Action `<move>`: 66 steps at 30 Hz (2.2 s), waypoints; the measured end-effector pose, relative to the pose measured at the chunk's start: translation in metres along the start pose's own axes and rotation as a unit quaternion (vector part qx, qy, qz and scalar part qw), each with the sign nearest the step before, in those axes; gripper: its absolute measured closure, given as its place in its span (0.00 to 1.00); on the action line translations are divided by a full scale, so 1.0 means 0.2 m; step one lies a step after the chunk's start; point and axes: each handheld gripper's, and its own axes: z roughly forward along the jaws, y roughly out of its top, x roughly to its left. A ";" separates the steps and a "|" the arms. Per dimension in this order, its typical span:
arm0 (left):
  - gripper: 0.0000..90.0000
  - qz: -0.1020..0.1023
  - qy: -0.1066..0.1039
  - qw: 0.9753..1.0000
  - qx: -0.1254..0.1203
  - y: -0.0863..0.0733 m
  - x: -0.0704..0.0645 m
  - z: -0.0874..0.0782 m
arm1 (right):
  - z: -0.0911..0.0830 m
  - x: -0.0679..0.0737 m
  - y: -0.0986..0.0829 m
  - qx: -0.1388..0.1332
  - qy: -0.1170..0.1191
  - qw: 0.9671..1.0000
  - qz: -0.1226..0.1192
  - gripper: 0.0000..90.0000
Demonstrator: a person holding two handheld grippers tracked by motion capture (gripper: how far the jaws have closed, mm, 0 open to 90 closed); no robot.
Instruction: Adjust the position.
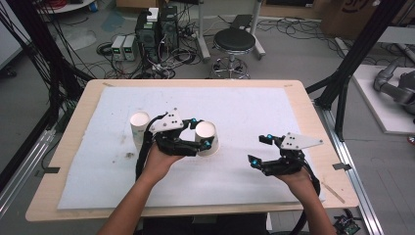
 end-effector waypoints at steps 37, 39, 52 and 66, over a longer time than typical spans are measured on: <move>0.39 0.022 -0.085 0.996 0.008 -0.03 -0.09 0.05 | 0.24 0.17 0.12 -0.009 0.133 0.990 -0.040 0.21; 0.39 0.024 -0.091 0.995 0.009 -0.03 -0.10 0.06 | 0.26 0.18 0.12 -0.007 0.139 0.989 -0.041 0.21; 0.40 0.017 -0.117 0.993 0.005 -0.04 -0.12 0.10 | 0.32 0.20 0.10 -0.006 0.164 0.986 -0.039 0.25; 0.26 0.024 -0.090 0.996 0.011 -0.05 -0.14 0.10 | 0.34 0.19 0.09 0.002 0.175 0.984 -0.042 0.36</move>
